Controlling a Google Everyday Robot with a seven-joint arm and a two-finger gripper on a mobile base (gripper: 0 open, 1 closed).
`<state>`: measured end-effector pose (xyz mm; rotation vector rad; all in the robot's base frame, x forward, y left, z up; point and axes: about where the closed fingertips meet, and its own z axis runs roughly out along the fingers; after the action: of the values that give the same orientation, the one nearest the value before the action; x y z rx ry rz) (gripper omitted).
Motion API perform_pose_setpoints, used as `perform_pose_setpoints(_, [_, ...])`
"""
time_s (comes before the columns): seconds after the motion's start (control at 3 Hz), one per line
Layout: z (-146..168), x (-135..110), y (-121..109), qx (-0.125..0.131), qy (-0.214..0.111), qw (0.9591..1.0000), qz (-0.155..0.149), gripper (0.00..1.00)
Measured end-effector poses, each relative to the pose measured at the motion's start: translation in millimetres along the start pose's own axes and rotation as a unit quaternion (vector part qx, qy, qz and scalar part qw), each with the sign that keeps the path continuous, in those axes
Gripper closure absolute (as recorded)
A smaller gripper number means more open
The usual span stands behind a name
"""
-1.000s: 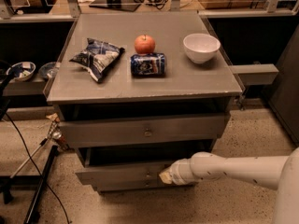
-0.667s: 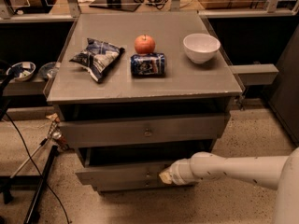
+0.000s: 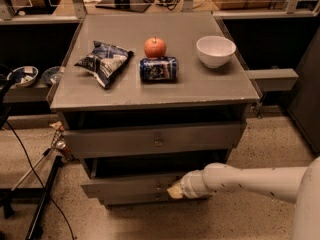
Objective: Close middle drawer
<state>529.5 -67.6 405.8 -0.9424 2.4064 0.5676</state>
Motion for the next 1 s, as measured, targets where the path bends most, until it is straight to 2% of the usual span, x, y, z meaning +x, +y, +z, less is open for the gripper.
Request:
perform_pose_setpoints(0.33, [0.0,0.0,0.0,0.000,0.000,1.0000,0.000,0.04])
perform_pose_setpoints(0.67, [0.1,0.0,0.1,0.000,0.000,1.0000,0.000,0.00])
perform_pose_setpoints(1.0, [0.1,0.0,0.1,0.000,0.000,1.0000,0.000,0.00])
